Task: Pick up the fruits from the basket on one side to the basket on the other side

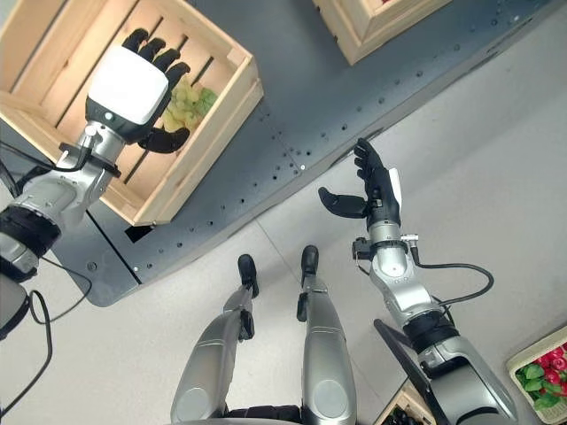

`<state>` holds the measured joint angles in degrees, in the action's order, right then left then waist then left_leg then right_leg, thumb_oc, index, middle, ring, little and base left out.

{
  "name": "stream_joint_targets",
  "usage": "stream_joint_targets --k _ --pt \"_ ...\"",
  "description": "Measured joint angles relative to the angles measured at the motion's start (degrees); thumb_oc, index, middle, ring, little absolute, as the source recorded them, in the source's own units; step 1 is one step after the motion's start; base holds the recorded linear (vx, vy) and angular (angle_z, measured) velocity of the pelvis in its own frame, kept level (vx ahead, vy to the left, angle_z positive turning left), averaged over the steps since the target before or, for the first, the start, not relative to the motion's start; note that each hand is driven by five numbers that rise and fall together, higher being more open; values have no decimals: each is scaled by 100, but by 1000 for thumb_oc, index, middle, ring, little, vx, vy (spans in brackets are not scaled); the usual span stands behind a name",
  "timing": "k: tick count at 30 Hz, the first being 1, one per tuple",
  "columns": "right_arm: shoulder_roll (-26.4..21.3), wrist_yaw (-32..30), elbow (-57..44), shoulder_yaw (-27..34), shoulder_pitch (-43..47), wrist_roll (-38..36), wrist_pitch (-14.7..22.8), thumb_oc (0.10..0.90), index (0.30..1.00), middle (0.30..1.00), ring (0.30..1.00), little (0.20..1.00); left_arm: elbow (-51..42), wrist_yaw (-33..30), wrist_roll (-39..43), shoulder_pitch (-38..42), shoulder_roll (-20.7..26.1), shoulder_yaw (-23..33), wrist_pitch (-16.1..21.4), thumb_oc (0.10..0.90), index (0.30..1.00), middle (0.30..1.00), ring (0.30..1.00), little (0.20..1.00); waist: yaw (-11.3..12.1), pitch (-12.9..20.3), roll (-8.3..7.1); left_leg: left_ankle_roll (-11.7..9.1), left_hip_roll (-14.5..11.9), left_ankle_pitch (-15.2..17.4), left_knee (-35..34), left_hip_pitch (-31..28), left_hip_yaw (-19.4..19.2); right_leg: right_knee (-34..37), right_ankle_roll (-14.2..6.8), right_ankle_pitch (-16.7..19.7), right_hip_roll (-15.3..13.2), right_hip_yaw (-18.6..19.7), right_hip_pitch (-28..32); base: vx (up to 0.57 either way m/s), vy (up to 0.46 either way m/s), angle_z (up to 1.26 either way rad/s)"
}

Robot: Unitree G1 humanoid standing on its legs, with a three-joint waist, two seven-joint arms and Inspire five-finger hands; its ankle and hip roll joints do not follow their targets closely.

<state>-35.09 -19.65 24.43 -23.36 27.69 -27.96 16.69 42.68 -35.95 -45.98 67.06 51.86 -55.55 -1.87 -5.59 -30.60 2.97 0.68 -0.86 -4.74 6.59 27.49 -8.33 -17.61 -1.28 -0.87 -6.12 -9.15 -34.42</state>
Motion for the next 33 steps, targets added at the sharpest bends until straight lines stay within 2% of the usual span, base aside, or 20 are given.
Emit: stream_joint_targets --k 4,7,8,11,15,19,22,26,30,33 --pt "-1 0 -3 -6 7 1 -47 800 900 900 900 900 -11 289 -173 63 88 -76 -115 800 900 900 900 900 -45 0 -42 13 -10 12 50 148 -1 -3 1 0 4 -10 -122 2 9 0" --pt "-2 -1 -18 -6 14 -1 -47 800 900 900 900 900 -51 653 -313 184 239 -235 -233 800 900 900 900 900 -136 -1 -132 30 -14 23 109 296 -2 -3 2 3 -1 -44 -213 10 22 5" --pt "-2 -1 -22 -6 10 -2 -47 800 900 900 900 900 -48 809 -377 256 293 -321 -270 800 900 900 900 900 -147 -1 -207 33 -14 26 116 337 -15 -3 1 4 -2 -40 -261 0 0 0" --pt "-2 -2 -22 -10 -6 -6 -47 800 900 900 900 900 -48 992 -417 369 307 -385 -343 800 900 900 900 900 -149 4 -289 40 -14 32 140 397 -19 -4 0 5 -3 -40 -312 5 14 1" --pt "-2 -2 -85 -13 -34 -9 -47 800 900 900 900 900 -76 1203 -609 590 324 -541 -643 800 900 900 900 900 -152 3 -316 63 -13 51 173 423 -49 -3 -9 11 -9 -40 -315 7 43 1" --pt "-2 -4 -180 -13 -64 -28 -46 800 900 900 900 900 63 1219 -620 798 353 -613 -779 800 900 900 900 900 -161 4 -322 71 -17 60 228 470 -50 -3 -15 15 -7 -41 -328 9 37 1" --pt "0 -4 -188 -18 -96 -197 -45 800 900 900 900 900 81 1218 -729 980 371 -672 -783 800 900 900 900 900 -162 4 -361 82 -27 104 334 548 -61 -5 -22 26 -3 -39 -357 -4 36 1" --pt "0 -4 -198 -35 -63 -196 -43 800 900 900 900 900 239 1212 -839 1243 374 -722 -772 800 900 900 900 900 -255 11 -499 135 -37 154 500 751 -162 -14 -57 70 -2 -11 -499 0 8 -1" --pt "0 -6 -220 -42 -52 -198 -42 800 900 900 900 900 434 1289 -963 1283 370 -734 -706 800 900 900 900 900 -297 10 -512 168 -40 245 702 955 -199 -41 -83 94 -3 51 -642 -9 19 -5" --pt "1 -6 -221 -63 -60 -221 -42 800 900 900 900 900 629 1326 -967 1412 370 -896 -499 800 900 900 900 900 -298 11 -513 183 -57 294 866 1139 -208 -67 -86 110 0 57 -756 -3 7 -1"
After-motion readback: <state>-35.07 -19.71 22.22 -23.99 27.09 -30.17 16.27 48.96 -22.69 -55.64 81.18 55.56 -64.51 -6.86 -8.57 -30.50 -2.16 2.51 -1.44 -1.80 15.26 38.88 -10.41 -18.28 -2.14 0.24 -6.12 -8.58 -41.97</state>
